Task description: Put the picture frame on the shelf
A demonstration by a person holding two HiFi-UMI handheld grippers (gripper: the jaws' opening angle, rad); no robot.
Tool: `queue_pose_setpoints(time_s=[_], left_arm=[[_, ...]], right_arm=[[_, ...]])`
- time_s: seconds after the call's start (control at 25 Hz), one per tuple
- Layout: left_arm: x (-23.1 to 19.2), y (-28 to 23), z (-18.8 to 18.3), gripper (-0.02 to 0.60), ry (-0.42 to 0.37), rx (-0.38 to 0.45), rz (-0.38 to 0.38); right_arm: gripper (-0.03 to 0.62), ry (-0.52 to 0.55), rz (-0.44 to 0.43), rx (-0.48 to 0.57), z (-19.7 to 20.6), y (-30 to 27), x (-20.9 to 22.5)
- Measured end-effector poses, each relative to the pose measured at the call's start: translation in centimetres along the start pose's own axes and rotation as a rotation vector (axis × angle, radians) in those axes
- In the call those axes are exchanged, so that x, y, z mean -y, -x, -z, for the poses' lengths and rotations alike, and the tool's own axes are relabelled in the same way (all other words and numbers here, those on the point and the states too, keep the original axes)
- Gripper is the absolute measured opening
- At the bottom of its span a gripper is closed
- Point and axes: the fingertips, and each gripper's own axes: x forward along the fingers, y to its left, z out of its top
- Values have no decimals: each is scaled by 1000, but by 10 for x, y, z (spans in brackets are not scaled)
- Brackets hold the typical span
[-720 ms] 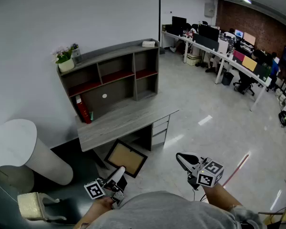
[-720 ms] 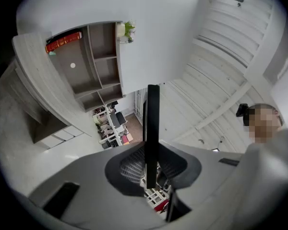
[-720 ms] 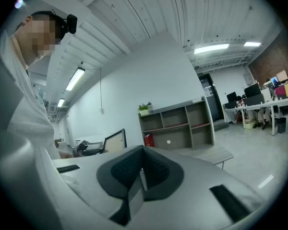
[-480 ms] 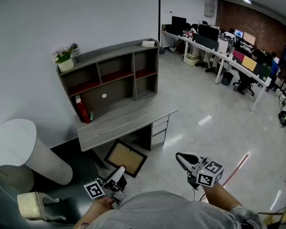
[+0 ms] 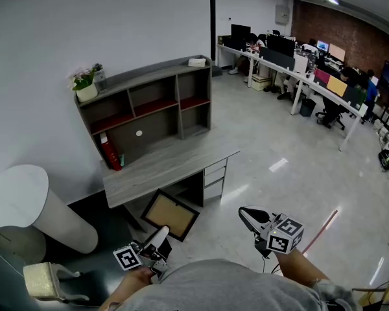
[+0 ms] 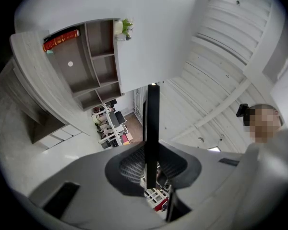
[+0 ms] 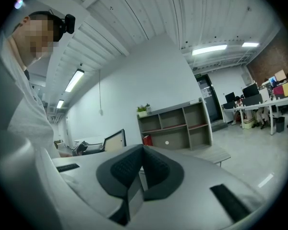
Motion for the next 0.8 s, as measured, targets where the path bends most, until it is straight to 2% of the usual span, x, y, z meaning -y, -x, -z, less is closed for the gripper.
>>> queue_pose_setpoints(time_s=[0.6,0.8], left_arm=[[22,-66,68,83,4,-20,32],[19,-79,79,83,8,-41,27]], right_arm=[[7,2,8,-5,10,87,45],[8,-14,10,-12,16,98,56]])
